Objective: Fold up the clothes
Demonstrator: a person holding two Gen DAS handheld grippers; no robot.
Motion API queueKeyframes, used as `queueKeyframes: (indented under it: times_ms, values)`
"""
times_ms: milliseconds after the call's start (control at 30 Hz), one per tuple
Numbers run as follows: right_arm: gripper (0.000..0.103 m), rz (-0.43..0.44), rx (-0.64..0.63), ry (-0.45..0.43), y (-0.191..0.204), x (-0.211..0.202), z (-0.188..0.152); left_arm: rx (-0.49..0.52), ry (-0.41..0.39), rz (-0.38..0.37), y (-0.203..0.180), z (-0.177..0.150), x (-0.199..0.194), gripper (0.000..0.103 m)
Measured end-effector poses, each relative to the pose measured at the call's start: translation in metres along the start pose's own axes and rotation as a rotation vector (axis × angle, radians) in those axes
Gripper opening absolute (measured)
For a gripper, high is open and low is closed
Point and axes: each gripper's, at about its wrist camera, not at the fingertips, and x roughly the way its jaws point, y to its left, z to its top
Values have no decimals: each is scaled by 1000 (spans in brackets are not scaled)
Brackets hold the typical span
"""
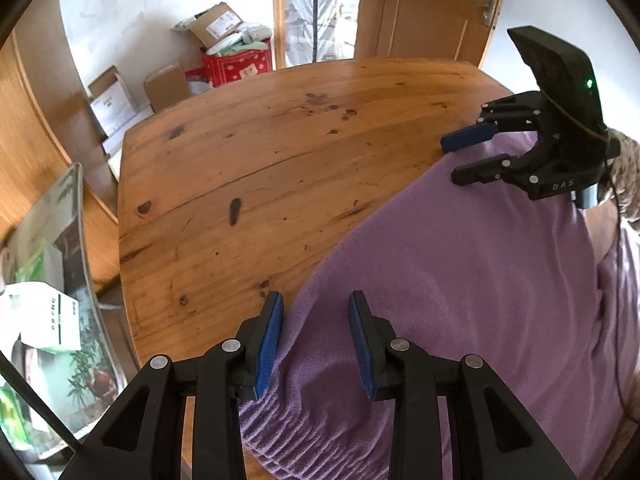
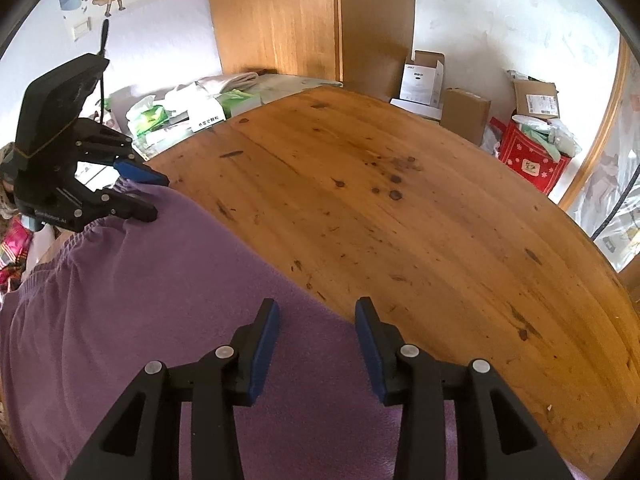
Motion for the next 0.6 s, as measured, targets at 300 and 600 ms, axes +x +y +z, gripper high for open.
queueKeyframes:
  times_ms: [300,600]
  values:
    - [13,31,-9,10,5,-1,-1,-11,13,5,2,3,1,33]
    - [7,-2,5,1,14,-6,-6,42,-5,106,-12,0,0,6]
